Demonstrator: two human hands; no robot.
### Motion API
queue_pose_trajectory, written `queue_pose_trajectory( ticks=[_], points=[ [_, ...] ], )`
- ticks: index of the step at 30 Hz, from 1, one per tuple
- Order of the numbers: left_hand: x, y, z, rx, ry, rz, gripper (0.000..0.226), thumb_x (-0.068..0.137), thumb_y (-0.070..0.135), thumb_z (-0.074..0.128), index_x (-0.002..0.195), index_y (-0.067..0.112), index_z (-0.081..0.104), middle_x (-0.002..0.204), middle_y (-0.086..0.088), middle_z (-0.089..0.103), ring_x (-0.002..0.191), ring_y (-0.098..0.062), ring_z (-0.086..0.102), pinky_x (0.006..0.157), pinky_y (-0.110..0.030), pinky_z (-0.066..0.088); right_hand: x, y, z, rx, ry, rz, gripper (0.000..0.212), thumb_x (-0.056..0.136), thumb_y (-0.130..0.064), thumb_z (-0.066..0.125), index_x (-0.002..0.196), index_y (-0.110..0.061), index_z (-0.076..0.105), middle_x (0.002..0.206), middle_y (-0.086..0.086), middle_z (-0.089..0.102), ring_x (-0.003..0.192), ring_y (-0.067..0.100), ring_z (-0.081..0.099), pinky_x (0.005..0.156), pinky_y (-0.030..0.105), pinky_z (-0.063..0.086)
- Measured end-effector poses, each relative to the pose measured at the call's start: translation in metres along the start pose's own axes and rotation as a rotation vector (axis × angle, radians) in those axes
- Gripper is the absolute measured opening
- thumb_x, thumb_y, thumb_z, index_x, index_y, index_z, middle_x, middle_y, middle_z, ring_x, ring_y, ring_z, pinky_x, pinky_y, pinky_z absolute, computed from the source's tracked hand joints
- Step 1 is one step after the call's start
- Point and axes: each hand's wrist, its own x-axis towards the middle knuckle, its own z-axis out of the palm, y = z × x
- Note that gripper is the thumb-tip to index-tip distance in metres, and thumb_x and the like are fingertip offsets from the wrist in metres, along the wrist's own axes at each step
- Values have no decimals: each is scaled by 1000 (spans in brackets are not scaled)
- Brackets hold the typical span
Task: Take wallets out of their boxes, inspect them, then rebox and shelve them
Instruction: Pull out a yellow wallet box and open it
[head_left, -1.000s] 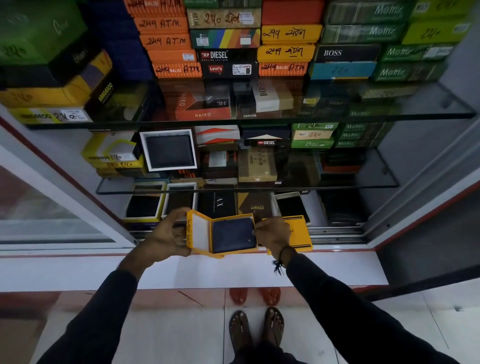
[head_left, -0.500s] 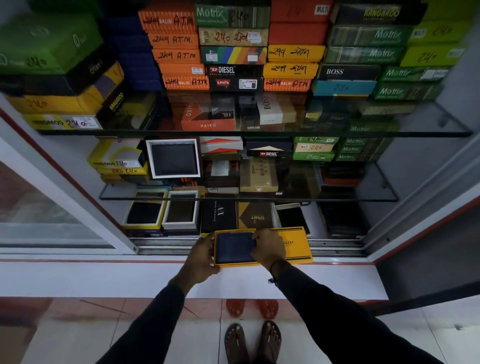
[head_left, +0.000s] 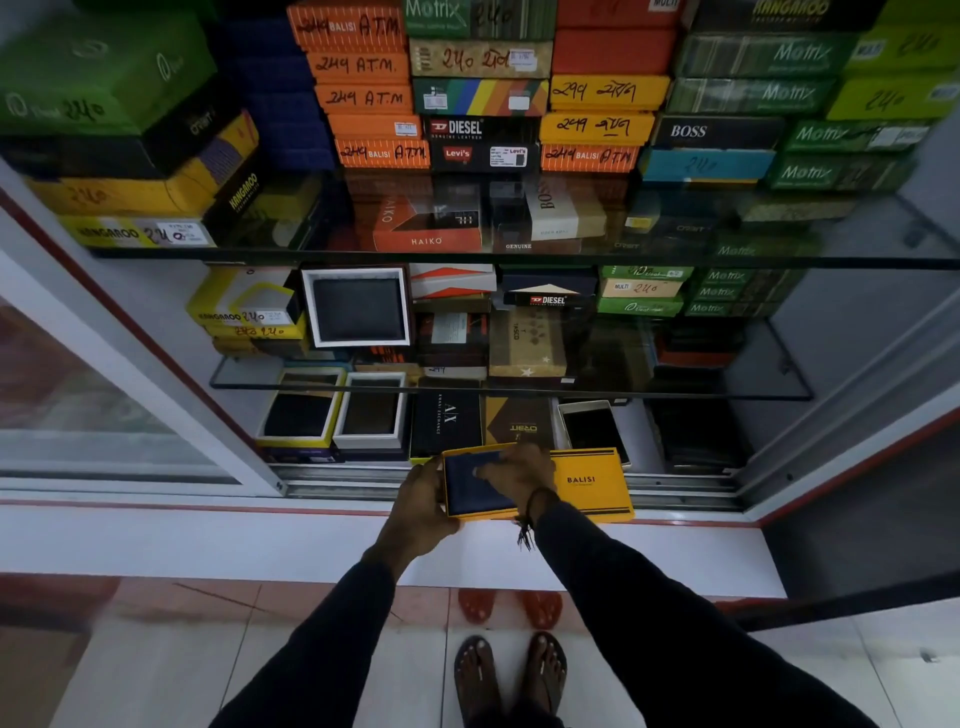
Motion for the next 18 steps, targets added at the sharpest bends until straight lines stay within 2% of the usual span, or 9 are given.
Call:
queue_pose_trajectory(
  ticks=[2,4,7,11,13,16,18],
  points=[
    [2,-2,1,54,12,6,97,49,22,88,136,28,45,121,1,64,104,-20,67,73,-43,65,-11,0,-5,-144,76,-84,60,65,-45,74,116,-16,62,129,7,56,120,30,52,96,49,51],
    [0,-2,3,101,12,24,99,57,18,91,141,28,40,127,3,58,108,-17,63,79,-37,64,-14,5,-11,-298,77,-126,62,70,-39,74,125,-15,56,139,8,45,130,31,42,102,51,46],
    [2,-6,5,117,-3,42,94,60,14,90,140,27,42,127,1,58,110,-20,64,82,-34,63,-10,12,-13,-347,57,-120,63,69,-48,75,122,-18,59,138,7,46,129,30,45,101,52,47],
    [8,-10,3,105,-6,38,96,50,20,89,135,25,45,122,-1,63,107,-23,66,78,-41,64,-2,13,-12,-52,93,-115,55,57,-53,82,102,-27,64,107,0,67,103,24,63,84,42,58],
    [9,-13,0,37,-18,37,98,45,26,89,133,27,47,123,0,63,107,-25,67,76,-43,64,-4,5,-19,159,42,-139,44,58,-42,87,91,-26,63,94,-4,67,94,19,66,79,36,59],
    [6,-9,-8,-82,-41,42,98,42,26,94,128,34,47,132,0,53,113,-24,63,84,-46,63,-4,-1,-33,461,-5,-107,29,63,-19,89,74,-23,63,89,-1,69,95,22,69,86,42,60],
    [3,-1,-19,-275,-63,13,102,41,25,99,131,32,51,137,-3,50,117,-27,61,88,-48,61,-6,0,-51,608,-52,-67,22,69,-11,86,80,-16,67,99,7,72,101,27,69,83,44,60]
  ],
)
